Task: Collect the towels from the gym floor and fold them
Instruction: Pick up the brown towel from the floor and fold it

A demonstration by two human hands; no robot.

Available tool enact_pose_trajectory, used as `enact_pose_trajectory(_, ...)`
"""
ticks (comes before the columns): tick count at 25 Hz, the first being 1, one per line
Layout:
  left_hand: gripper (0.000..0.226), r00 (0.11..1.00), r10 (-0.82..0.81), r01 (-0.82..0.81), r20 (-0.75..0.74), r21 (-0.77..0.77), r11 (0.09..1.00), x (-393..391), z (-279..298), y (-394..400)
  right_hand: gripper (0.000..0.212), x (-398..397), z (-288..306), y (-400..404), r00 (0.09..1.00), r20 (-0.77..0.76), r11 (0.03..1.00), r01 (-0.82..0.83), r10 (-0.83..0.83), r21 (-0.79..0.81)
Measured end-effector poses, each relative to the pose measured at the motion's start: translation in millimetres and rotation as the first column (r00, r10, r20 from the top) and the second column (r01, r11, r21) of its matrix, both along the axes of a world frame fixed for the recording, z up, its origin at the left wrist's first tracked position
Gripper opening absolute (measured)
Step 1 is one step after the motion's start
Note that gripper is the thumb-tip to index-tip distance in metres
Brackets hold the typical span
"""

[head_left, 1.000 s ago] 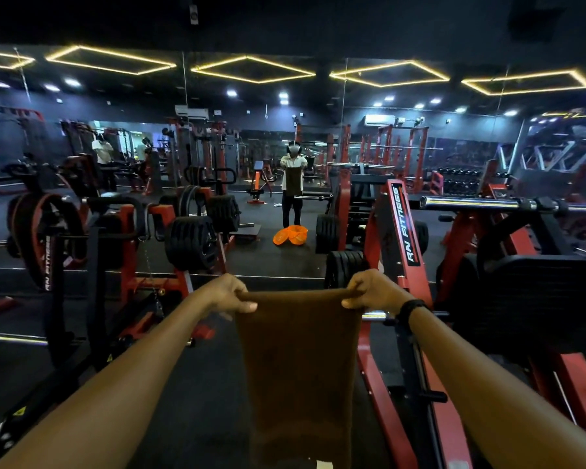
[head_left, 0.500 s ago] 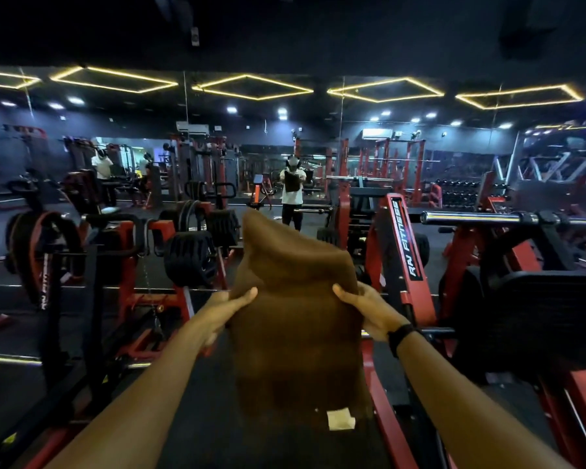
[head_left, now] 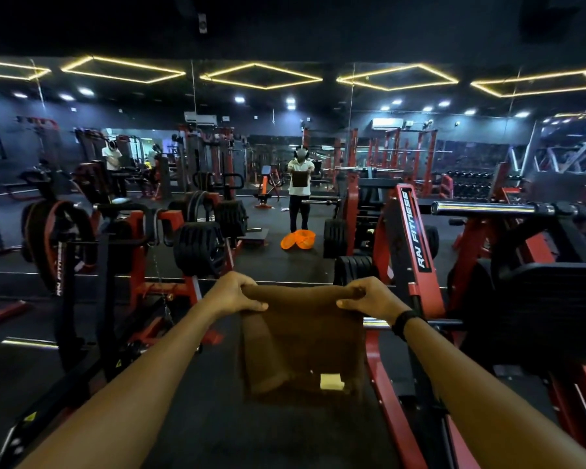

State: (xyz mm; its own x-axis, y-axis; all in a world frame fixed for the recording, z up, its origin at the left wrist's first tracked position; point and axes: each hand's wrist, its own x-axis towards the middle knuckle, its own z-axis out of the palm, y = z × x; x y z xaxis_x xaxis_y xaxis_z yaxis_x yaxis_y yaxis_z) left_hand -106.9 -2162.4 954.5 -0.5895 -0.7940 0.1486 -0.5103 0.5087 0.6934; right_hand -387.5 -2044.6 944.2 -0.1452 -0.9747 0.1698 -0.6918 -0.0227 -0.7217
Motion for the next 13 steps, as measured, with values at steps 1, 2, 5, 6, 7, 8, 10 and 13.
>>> enact_pose_trajectory(1,0.022,1.000,-0.009,0.009,-0.026,-0.008,1.000,0,3,3,0.020,0,3,2,1.000,0.020,1.000,-0.011,0.011,-0.013)
enact_pose_trajectory(2,0.023,0.996,-0.003,0.004,-0.087,0.011,1.000,1,7,1,0.022,0,10,5,0.996,0.082,0.999,-0.024,0.027,-0.039)
enact_pose_trajectory(5,0.028,0.927,0.065,-0.006,-0.369,0.161,0.987,6,16,-2,0.035,-3,21,12,0.889,0.449,0.993,-0.050,0.091,-0.102)
enact_pose_trajectory(6,0.029,0.922,0.066,0.002,-0.383,0.174,0.985,6,17,-2,0.039,-1,22,14,0.857,0.504,0.994,-0.084,0.109,-0.072)
enact_pose_trajectory(7,0.030,0.926,0.069,-0.003,-0.372,0.177,0.984,5,14,-2,0.040,-1,18,12,0.868,0.483,0.993,-0.108,0.114,-0.041)
enact_pose_trajectory(8,0.031,0.917,0.082,-0.014,-0.389,0.176,0.984,4,9,-1,0.038,1,13,11,0.882,0.457,0.993,-0.104,0.115,-0.048)
enact_pose_trajectory(10,0.045,0.838,0.147,-0.023,-0.526,0.236,0.972,2,-2,2,0.038,6,7,10,0.840,0.533,0.990,-0.032,0.100,-0.134)
enact_pose_trajectory(13,0.080,0.881,0.145,0.037,-0.450,0.371,0.928,6,-22,7,0.036,12,-4,14,0.784,0.618,0.997,-0.020,0.064,-0.078)
